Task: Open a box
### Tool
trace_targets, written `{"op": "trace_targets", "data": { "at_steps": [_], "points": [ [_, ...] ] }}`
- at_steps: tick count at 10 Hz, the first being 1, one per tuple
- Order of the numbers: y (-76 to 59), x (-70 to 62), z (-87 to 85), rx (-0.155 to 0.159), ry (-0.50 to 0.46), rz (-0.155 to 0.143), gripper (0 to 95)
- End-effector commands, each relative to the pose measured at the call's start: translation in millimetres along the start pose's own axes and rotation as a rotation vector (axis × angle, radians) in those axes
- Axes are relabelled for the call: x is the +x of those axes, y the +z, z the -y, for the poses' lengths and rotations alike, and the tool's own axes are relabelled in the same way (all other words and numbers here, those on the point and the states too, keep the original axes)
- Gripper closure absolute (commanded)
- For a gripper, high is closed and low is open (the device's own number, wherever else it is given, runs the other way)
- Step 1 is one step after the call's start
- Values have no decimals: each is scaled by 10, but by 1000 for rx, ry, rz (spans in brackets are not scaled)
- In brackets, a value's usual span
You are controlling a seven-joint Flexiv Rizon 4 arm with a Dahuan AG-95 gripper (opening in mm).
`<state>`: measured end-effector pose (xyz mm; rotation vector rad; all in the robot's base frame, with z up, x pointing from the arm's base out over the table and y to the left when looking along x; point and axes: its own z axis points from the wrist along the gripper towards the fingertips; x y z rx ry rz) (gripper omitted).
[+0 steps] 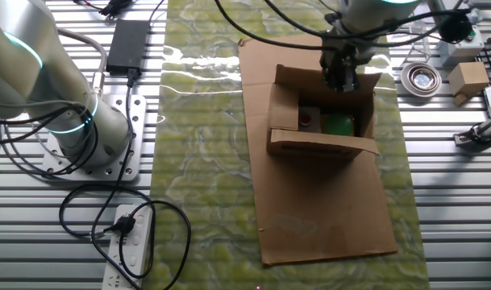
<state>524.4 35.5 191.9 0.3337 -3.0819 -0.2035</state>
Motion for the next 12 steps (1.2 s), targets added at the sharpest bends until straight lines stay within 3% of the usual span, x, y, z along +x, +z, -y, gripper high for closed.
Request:
{"op": "trace_targets", "data": {
  "at_steps": [1,3,6,8,12],
  "points": [
    [-7,27,-2,-3,-19,0,950],
    [-7,27,-2,-23,-101,-13,950],
    [-7,27,-2,-37,-214,-10,950],
    [-7,27,-2,-35,-189,-9,950],
    [214,-129,-381,-10,-102,-6,950]
  ]
}}
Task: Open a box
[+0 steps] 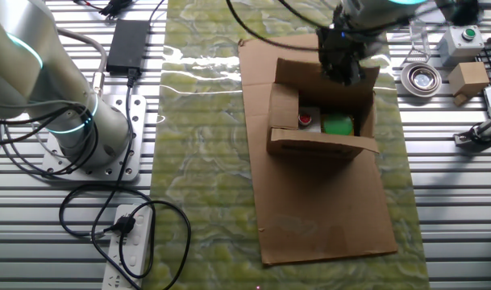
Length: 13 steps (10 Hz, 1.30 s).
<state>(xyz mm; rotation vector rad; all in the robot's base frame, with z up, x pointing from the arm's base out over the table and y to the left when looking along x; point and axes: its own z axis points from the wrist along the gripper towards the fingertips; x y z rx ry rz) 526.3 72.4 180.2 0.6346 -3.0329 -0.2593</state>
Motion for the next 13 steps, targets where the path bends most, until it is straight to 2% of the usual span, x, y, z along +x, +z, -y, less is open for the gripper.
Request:
{"op": "trace_targets", "data": {
  "at_steps": [1,3,6,9,10,11,13],
  "points": [
    [94,-43,-25,23,75,-1,950],
    [216,-31,48,25,19,1,950],
    [387,-35,115,30,22,12,950],
    [421,-40,127,35,31,15,950],
    [355,-37,110,23,20,3,950],
    [188,-14,80,20,2,-32,950],
    [11,50,102,13,-35,-42,950]
  ]
}}
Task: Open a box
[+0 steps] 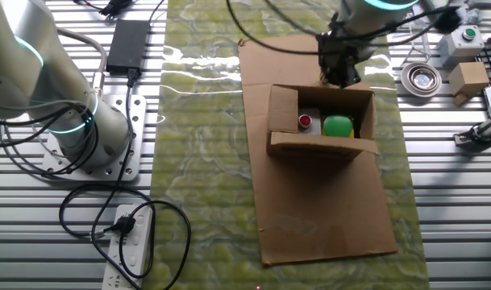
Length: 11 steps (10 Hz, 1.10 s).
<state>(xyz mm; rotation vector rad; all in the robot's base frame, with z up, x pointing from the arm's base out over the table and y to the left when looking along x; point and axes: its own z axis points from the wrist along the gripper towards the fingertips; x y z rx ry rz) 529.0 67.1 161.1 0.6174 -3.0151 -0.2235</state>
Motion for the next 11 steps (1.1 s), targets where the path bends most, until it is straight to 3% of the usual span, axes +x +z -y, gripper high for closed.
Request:
{"op": "trace_targets", "data": {
  "at_steps": [1,4,6,11],
  "points": [
    [-200,81,44,-2,-61,-17,950],
    [-183,149,190,21,-119,-36,950],
    [-20,170,317,34,-151,-42,950],
    [220,306,448,22,-149,-67,950]
  ]
}}
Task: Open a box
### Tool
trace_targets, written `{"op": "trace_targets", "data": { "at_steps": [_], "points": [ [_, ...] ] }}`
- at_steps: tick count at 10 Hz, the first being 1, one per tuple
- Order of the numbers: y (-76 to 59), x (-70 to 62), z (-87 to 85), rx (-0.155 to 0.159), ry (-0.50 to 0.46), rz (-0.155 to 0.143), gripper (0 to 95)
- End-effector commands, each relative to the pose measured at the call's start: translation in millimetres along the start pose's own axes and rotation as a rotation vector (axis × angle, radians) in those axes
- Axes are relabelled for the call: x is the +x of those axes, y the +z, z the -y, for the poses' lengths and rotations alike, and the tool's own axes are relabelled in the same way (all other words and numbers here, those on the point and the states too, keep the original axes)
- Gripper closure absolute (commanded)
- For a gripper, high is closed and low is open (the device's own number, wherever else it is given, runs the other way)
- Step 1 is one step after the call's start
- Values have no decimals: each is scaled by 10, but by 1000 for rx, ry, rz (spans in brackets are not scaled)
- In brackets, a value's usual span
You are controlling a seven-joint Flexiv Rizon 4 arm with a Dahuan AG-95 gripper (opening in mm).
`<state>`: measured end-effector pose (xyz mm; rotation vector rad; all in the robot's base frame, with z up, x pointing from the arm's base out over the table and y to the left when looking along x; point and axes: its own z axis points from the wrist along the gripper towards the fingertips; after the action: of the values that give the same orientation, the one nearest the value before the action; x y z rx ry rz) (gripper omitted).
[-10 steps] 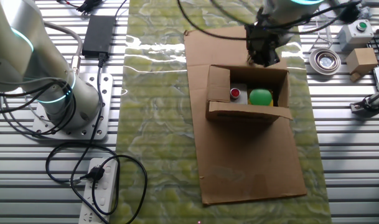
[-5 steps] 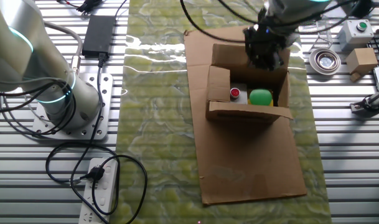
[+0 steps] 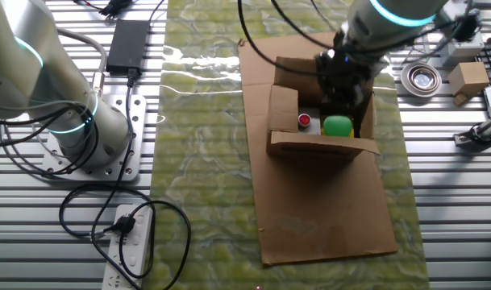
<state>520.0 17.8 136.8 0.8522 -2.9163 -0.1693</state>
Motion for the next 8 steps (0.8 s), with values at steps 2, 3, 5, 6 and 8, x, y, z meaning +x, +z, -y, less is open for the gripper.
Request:
{"op": "trace_targets", "data": {
  "at_steps": [2,3,5,6,8],
  "points": [
    [123,127,-68,-12,27,-6,950],
    [142,147,-81,-13,27,-8,950],
    [187,196,-116,-19,35,-15,950],
    [198,218,-131,-27,46,-17,950],
    [199,287,-163,-56,64,-31,950]
  ]
}}
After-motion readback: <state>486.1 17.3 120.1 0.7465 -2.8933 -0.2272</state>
